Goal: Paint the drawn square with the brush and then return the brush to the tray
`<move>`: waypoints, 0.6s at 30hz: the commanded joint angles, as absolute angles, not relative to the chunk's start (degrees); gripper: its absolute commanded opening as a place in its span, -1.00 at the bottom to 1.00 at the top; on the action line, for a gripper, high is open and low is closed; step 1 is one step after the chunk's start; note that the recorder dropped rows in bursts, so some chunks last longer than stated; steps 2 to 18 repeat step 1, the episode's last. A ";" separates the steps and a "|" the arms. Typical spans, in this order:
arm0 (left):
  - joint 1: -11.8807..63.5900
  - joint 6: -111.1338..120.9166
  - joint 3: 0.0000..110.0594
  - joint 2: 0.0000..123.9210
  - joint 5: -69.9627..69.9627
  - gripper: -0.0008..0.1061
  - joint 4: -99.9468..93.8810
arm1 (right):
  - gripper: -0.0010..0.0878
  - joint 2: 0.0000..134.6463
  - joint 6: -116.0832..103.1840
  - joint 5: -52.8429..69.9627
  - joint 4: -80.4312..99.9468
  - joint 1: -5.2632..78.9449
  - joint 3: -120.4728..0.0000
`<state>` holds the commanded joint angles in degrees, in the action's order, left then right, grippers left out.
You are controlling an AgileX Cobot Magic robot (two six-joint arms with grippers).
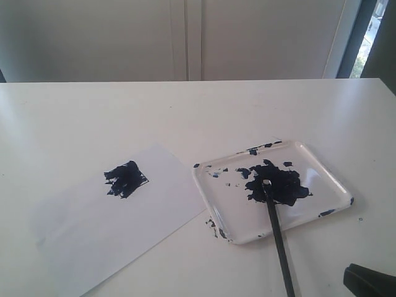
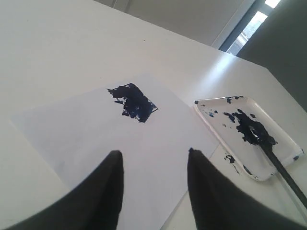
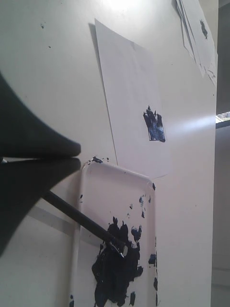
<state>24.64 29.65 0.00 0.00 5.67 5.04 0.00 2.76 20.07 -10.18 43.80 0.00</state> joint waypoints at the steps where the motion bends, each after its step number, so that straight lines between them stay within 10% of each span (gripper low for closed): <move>1: 24.64 29.65 0.00 0.00 5.67 -0.09 5.04 | -0.98 0.00 2.76 20.07 -10.18 43.80 0.00; 18: 24.64 29.65 0.00 0.00 5.67 -0.09 5.04 | -0.98 0.00 2.76 20.07 -10.18 43.80 0.00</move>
